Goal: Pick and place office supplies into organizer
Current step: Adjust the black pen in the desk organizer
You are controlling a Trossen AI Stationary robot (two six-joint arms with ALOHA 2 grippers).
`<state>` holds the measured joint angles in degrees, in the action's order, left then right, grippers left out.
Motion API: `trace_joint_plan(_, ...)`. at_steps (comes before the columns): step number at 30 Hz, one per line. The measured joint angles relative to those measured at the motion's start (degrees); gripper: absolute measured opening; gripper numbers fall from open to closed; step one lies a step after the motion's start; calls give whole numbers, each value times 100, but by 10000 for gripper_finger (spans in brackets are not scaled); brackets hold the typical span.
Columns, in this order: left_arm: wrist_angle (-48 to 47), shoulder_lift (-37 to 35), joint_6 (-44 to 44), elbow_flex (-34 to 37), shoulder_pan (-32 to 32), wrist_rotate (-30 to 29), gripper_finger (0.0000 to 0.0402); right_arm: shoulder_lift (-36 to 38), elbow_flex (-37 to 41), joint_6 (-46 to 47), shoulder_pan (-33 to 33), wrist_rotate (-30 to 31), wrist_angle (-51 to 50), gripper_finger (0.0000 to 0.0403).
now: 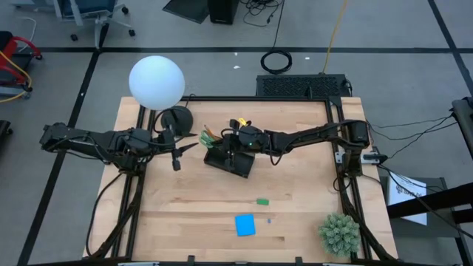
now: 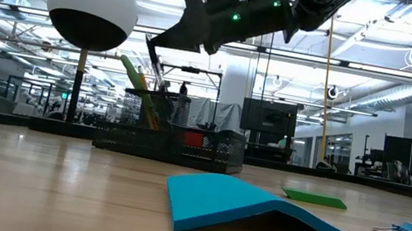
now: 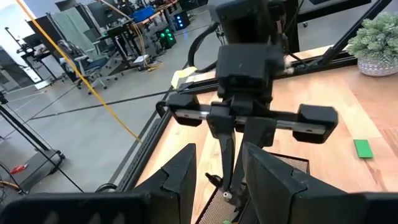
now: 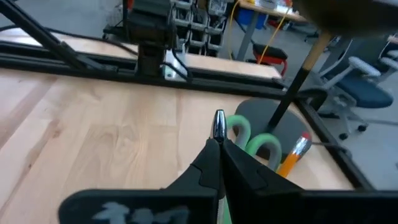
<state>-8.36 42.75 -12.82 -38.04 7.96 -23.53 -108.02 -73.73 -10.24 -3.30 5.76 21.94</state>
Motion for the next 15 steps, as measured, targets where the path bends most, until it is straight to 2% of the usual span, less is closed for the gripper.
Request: trace_joint_plan(15, 7, -1, -2, 0, 1, 0, 131, 160, 0, -920, 187, 6, -84, 0)
